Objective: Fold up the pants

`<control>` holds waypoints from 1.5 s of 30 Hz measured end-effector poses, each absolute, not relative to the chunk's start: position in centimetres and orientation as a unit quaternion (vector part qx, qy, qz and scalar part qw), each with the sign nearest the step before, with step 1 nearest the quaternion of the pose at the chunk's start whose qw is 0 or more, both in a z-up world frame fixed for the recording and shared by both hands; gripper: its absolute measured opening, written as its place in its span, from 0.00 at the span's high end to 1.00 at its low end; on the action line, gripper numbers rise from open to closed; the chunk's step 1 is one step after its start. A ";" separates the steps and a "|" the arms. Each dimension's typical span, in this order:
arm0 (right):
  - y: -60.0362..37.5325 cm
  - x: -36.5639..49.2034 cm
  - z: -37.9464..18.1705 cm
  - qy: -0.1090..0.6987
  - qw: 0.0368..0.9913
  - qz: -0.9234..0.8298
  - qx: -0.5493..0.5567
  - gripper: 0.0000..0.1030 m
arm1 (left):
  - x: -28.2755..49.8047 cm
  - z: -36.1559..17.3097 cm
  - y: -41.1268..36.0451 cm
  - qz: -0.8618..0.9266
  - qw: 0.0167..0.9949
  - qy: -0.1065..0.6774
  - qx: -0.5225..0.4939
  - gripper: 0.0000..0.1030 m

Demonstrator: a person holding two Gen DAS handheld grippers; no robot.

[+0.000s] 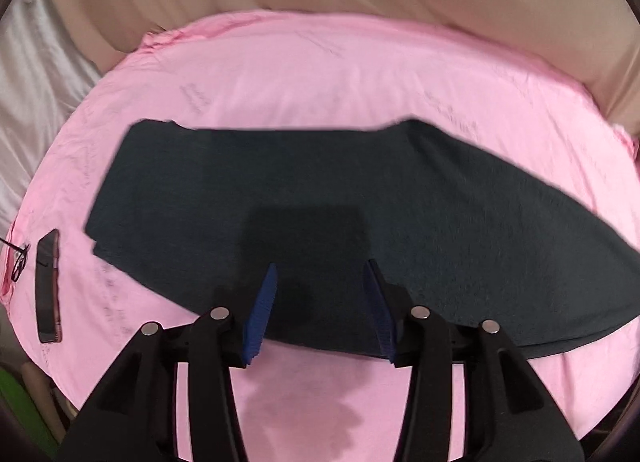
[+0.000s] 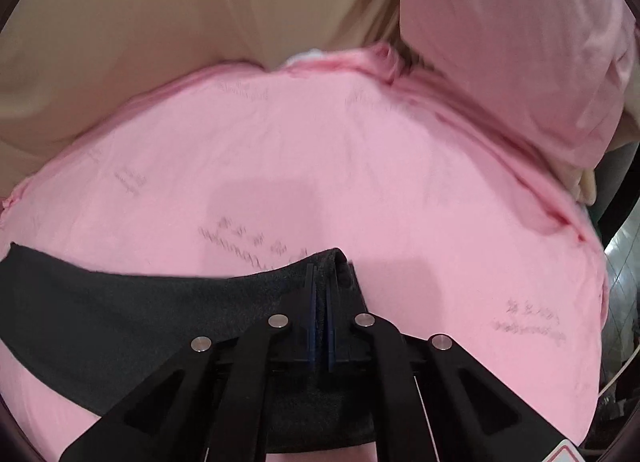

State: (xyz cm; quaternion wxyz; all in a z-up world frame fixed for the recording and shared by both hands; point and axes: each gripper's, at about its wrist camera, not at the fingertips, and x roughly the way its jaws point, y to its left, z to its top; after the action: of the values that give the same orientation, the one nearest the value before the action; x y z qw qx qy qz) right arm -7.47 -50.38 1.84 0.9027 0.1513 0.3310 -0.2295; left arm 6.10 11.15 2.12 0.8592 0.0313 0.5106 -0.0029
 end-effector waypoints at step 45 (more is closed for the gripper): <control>-47.4 -14.0 -1.8 0.299 0.873 -0.238 0.304 0.89 | -1.4 -2.7 -6.2 -0.062 0.907 0.399 0.121 0.12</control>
State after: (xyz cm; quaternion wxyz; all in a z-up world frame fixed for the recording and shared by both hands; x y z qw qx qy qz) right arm -13.97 -47.36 -1.79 0.8728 0.3040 0.2989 -0.2377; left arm -1.43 -6.15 -2.72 0.9070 0.1206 0.3987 -0.0622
